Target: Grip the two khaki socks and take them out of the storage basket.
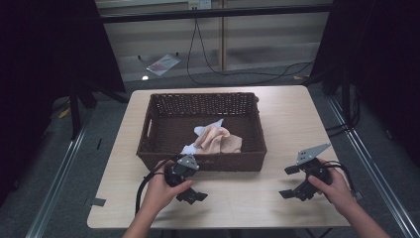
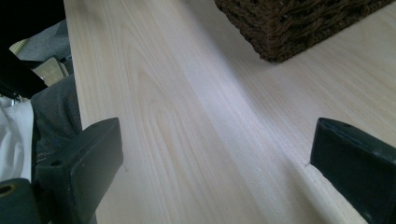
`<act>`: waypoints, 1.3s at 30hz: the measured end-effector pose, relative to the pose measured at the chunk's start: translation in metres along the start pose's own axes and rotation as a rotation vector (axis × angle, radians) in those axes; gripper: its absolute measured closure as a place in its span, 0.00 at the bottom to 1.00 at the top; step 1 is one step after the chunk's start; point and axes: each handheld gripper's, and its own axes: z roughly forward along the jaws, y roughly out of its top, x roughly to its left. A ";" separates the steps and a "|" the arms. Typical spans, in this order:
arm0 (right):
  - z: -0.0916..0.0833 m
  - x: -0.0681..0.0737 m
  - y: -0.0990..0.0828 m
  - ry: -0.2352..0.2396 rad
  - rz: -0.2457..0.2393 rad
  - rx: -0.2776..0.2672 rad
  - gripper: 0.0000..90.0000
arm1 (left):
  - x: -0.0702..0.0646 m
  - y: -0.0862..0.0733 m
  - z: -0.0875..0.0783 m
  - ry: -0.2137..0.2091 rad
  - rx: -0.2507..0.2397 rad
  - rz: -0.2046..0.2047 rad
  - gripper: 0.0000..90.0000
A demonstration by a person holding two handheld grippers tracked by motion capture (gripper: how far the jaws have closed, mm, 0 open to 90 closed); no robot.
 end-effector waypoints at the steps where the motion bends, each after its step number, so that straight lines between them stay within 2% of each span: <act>1: 0.000 0.000 0.000 0.000 0.000 0.000 0.02 | 0.001 0.000 -0.001 -0.005 -0.003 0.007 0.05; 7: 0.002 -0.001 0.003 -0.001 0.002 0.005 0.02 | -0.001 0.003 -0.011 -0.006 -0.005 0.000 0.05; 12: 0.002 -0.001 0.004 0.006 -0.005 0.000 0.02 | 0.000 0.006 -0.018 -0.045 -0.007 -0.006 0.05; 13: 0.002 -0.001 0.004 0.005 -0.001 0.000 0.02 | 0.000 0.007 -0.018 -0.038 -0.003 -0.004 0.05; 15: 0.002 -0.001 0.004 0.003 -0.001 0.002 0.02 | 0.000 0.009 -0.018 -0.056 -0.005 -0.014 0.05; 20: 0.002 -0.001 0.004 0.002 -0.002 0.000 0.02 | 0.001 0.015 -0.021 -0.079 0.008 -0.008 0.05; 23: 0.002 -0.001 0.004 0.005 -0.003 -0.001 0.02 | 0.001 0.021 -0.025 -0.079 0.022 0.006 0.05; 27: 0.002 -0.001 0.004 0.003 -0.002 0.000 0.02 | 0.001 0.028 -0.033 -0.070 0.029 0.000 0.05; 29: 0.002 -0.001 0.004 0.003 -0.004 -0.001 0.02 | 0.002 0.032 -0.037 -0.080 0.033 0.000 0.05; 30: 0.002 -0.001 0.004 0.003 -0.005 -0.001 0.02 | 0.002 0.034 -0.040 -0.069 0.051 -0.003 0.05; 31: 0.002 -0.001 0.004 0.004 -0.003 -0.002 0.02 | 0.003 0.035 -0.041 -0.083 0.041 -0.008 0.05; 35: 0.002 -0.001 0.004 0.005 -0.008 0.000 0.02 | 0.005 0.044 -0.049 -0.086 0.049 -0.023 0.05; 39: 0.002 -0.001 0.004 0.005 -0.004 -0.001 0.02 | 0.008 0.053 -0.055 -0.081 0.049 -0.018 0.06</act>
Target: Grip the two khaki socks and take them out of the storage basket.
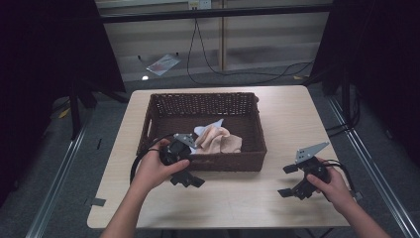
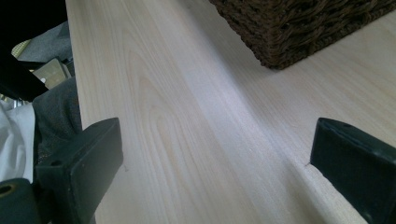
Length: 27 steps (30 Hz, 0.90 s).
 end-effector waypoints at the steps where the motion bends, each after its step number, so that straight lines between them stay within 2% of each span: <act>1: 0.000 0.000 0.000 0.000 0.001 -0.001 0.02 | 0.000 0.002 -0.002 0.000 0.004 -0.009 0.06; 2: 0.000 0.000 0.000 0.000 -0.001 0.000 0.02 | 0.001 0.006 -0.003 -0.013 0.003 -0.012 0.06; 5: 0.000 0.000 0.000 0.001 0.000 0.000 0.02 | 0.001 0.010 -0.004 -0.010 -0.007 -0.029 0.06; 6: 0.000 0.000 0.000 0.001 0.000 0.000 0.02 | 0.003 0.012 -0.006 -0.017 0.010 -0.017 0.06; 7: 0.000 0.000 0.000 0.002 0.000 -0.001 0.02 | 0.003 0.015 -0.006 -0.012 -0.001 -0.032 0.06; 9: 0.000 0.000 0.000 0.001 -0.001 -0.001 0.02 | 0.004 0.018 -0.007 -0.013 -0.003 -0.035 0.06; 10: 0.000 0.000 0.000 0.002 -0.002 -0.001 0.02 | 0.006 0.020 -0.010 -0.012 0.016 -0.011 0.06; 11: 0.000 0.000 0.000 0.002 -0.003 -0.002 0.02 | 0.006 0.022 -0.011 -0.015 0.015 -0.006 0.06; 12: 0.000 0.000 0.000 0.005 -0.003 -0.005 0.02 | 0.005 0.023 -0.011 -0.016 0.001 -0.032 0.06; 13: 0.000 0.000 0.000 0.006 -0.003 -0.004 0.02 | 0.008 0.025 -0.013 -0.012 0.021 0.000 0.06; 15: -0.001 0.000 0.000 0.004 -0.001 -0.005 0.02 | 0.007 0.028 -0.015 -0.002 0.009 -0.025 0.06; 16: -0.001 0.000 0.000 0.004 -0.001 -0.005 0.02 | 0.010 0.029 -0.017 -0.003 0.024 -0.003 0.06; 17: -0.001 0.000 0.000 0.004 0.000 -0.005 0.02 | 0.010 0.030 -0.018 0.001 0.022 -0.011 0.06; 18: 0.000 0.000 0.000 0.004 -0.003 -0.007 0.02 | 0.010 0.031 -0.018 0.006 -0.002 -0.046 0.06; 19: 0.000 0.000 0.000 0.004 -0.005 -0.007 0.02 | 0.013 0.032 -0.020 0.001 0.015 -0.025 0.06; 21: 0.000 0.000 0.001 0.004 -0.004 -0.007 0.02 | 0.016 0.035 -0.021 0.007 0.018 -0.024 0.06; 27: -0.001 0.001 0.001 0.001 -0.003 -0.004 0.02 | 0.023 0.042 -0.021 0.014 0.011 -0.049 0.06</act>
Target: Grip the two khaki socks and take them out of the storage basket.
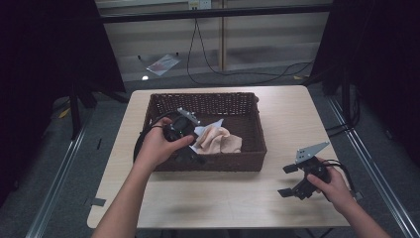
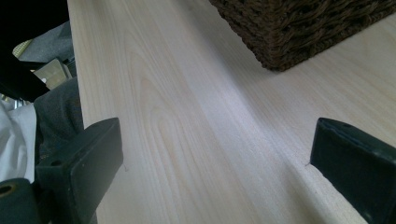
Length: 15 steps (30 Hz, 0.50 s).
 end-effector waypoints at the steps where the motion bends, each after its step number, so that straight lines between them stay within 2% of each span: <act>1: 0.000 0.000 0.000 0.001 0.000 0.000 0.02 | 0.001 0.001 0.001 0.002 -0.007 -0.013 0.06; 5: 0.000 0.000 0.000 0.001 0.000 -0.001 0.02 | 0.010 0.006 0.002 0.018 0.018 -0.022 0.06; 6: 0.000 0.000 0.000 0.002 0.000 0.000 0.02 | 0.012 0.007 0.003 0.020 0.013 -0.046 0.06; 12: 0.000 0.000 0.000 0.001 0.003 0.003 0.02 | 0.024 0.012 0.008 0.036 0.034 -0.064 0.06; 15: 0.000 0.000 0.000 0.000 0.001 0.003 0.02 | 0.029 0.014 0.011 0.033 0.042 -0.092 0.06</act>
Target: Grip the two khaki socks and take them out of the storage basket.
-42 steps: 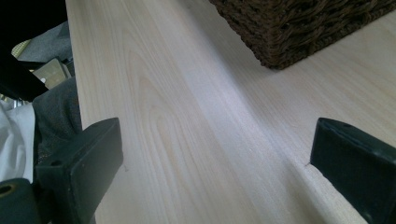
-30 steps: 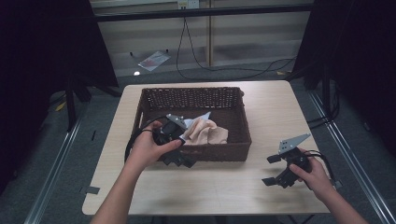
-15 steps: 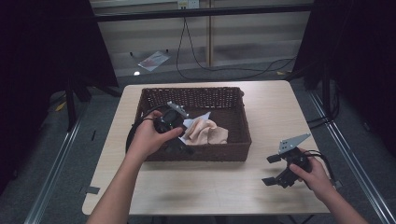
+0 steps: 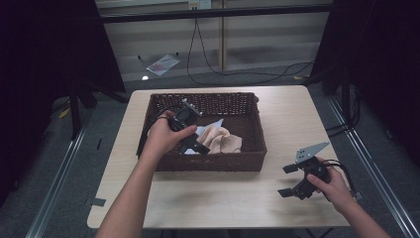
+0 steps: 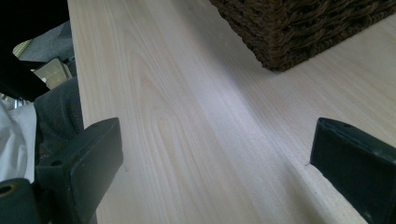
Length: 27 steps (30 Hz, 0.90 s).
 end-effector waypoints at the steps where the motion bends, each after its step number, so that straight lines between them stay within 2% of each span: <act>1: 0.000 0.000 0.000 0.000 0.000 0.001 0.02 | 0.001 0.000 0.001 0.003 -0.005 -0.004 0.06; 5: 0.000 0.000 0.000 0.000 0.000 0.000 0.02 | 0.007 0.003 0.005 0.013 0.007 -0.016 0.06; 13: 0.000 0.000 0.000 0.001 0.001 -0.004 0.02 | 0.018 0.008 0.015 0.022 -0.004 -0.073 0.06; 18: 0.000 0.000 0.000 0.002 -0.002 0.001 0.02 | 0.026 0.010 0.022 0.029 0.019 -0.089 0.06; 20: 0.000 -0.001 0.000 0.005 -0.002 -0.001 0.02 | 0.028 0.011 0.025 0.033 0.002 -0.101 0.06; 27: 0.000 -0.001 0.000 0.006 -0.006 -0.004 0.02 | 0.039 0.014 0.037 0.082 0.020 -0.164 0.06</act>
